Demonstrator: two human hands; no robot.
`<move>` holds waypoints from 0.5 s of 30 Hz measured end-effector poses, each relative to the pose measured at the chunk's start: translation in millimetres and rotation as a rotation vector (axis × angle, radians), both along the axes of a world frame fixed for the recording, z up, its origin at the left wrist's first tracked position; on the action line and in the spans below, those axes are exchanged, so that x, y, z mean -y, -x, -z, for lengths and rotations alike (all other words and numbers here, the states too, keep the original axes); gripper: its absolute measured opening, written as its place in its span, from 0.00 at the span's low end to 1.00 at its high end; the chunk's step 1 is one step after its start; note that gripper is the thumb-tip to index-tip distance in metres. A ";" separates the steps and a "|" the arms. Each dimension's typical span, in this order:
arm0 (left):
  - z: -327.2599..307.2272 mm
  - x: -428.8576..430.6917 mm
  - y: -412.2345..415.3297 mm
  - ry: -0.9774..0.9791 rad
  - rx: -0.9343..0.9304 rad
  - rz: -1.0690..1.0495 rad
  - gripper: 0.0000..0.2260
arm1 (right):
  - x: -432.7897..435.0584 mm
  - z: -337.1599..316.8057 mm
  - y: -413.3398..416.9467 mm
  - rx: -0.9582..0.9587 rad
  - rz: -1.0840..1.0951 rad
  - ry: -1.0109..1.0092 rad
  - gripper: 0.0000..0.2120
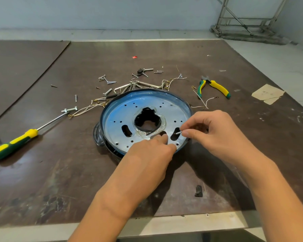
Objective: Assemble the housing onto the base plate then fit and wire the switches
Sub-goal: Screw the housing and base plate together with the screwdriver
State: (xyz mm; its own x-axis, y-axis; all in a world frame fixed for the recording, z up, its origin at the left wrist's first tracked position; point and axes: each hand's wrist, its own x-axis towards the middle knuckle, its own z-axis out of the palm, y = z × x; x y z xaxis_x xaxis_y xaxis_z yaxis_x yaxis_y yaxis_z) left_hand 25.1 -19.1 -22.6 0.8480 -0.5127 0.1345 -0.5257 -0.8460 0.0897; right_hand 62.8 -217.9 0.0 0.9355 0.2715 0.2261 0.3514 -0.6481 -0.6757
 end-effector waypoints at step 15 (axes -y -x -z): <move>-1.5 2.3 2.1 0.015 0.091 0.017 0.09 | -10.4 1.7 -2.0 0.026 -0.020 0.122 0.04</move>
State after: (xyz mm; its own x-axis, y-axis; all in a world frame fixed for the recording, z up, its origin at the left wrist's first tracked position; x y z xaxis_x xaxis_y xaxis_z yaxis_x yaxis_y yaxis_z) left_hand 23.1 -21.4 -21.1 0.8228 -0.5246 0.2185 -0.5468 -0.8356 0.0528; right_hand 64.8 -207.5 -1.7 0.9239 0.3166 0.2150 0.3815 -0.7174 -0.5829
